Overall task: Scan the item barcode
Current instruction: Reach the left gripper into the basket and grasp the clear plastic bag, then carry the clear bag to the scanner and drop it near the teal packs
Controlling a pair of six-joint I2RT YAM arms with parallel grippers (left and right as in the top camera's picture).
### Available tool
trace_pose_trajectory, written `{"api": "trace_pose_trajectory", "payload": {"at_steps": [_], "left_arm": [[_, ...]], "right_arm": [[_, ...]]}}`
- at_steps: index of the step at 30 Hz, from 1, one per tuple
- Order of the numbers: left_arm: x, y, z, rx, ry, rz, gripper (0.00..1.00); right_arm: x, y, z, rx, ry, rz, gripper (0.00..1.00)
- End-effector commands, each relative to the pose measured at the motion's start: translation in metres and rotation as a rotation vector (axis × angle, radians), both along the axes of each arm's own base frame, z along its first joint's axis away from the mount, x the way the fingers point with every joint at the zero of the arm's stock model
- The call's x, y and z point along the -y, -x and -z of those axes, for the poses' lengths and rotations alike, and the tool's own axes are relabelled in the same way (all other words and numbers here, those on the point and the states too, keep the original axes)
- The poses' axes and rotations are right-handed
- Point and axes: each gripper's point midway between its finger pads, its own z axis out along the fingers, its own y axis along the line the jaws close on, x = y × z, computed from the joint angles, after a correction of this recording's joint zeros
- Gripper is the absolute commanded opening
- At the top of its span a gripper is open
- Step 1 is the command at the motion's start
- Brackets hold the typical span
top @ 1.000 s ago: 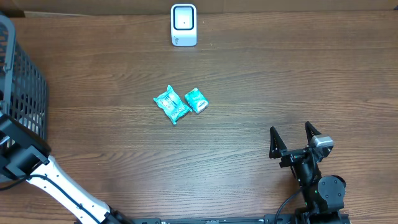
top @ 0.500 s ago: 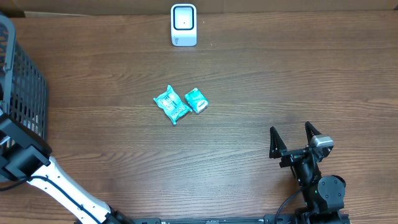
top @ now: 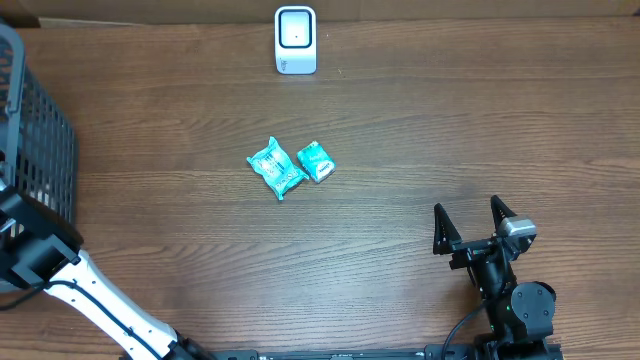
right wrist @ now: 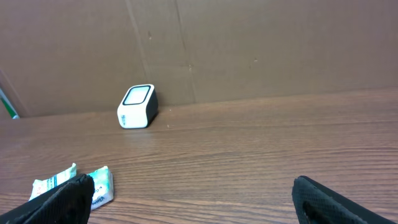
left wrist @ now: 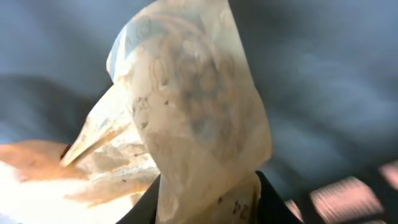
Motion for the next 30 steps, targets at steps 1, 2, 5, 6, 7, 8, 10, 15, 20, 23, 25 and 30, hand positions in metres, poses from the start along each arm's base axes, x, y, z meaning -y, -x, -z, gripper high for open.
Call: {"api": "trace_pose_trajectory", "payload": {"at_steps": [1, 2, 5, 6, 7, 8, 10, 15, 20, 23, 25, 30], "left_arm": [[-0.014, -0.016, -0.069, 0.144, -0.133, -0.042, 0.2], [-0.014, -0.016, -0.084, 0.17, -0.156, -0.042, 0.21], [-0.011, -0.02, -0.132, 0.282, -0.215, -0.042, 0.22], [-0.007, -0.022, -0.146, 0.326, -0.22, -0.04, 0.22], [-0.001, -0.023, -0.162, 0.371, -0.227, -0.036, 0.22], [0.003, -0.023, -0.178, 0.415, -0.239, -0.031, 0.22], [0.019, -0.02, -0.222, 0.527, -0.269, -0.015, 0.22], [0.07, -0.012, -0.298, 0.773, -0.251, 0.051, 0.22], [0.155, -0.004, -0.369, 0.974, -0.259, 0.266, 0.23], [0.205, -0.014, -0.38, 1.015, -0.228, 0.428, 0.23], [0.24, -0.024, -0.38, 1.02, -0.191, 0.54, 0.24], [0.316, -0.044, -0.343, 0.899, -0.09, 0.751, 0.24]], "right_arm": [[0.002, 0.0, 0.002, 0.002, -0.002, 0.009, 1.0], [0.002, 0.0, 0.002, 0.002, -0.002, 0.009, 1.0], [0.002, 0.0, 0.002, 0.002, -0.002, 0.009, 1.0], [0.002, 0.0, 0.002, 0.002, -0.002, 0.009, 1.0], [0.002, 0.0, 0.002, 0.002, -0.002, 0.009, 1.0], [0.002, 0.0, 0.002, 0.002, -0.002, 0.009, 1.0], [0.002, 0.0, 0.002, 0.002, -0.002, 0.009, 1.0], [0.002, 0.0, 0.002, 0.002, -0.002, 0.009, 1.0], [0.002, 0.0, 0.002, 0.002, -0.002, 0.009, 1.0], [0.002, 0.0, 0.002, 0.002, -0.002, 0.009, 1.0], [0.002, 0.0, 0.002, 0.002, -0.002, 0.009, 1.0], [0.002, 0.0, 0.002, 0.002, -0.002, 0.009, 1.0]]}}
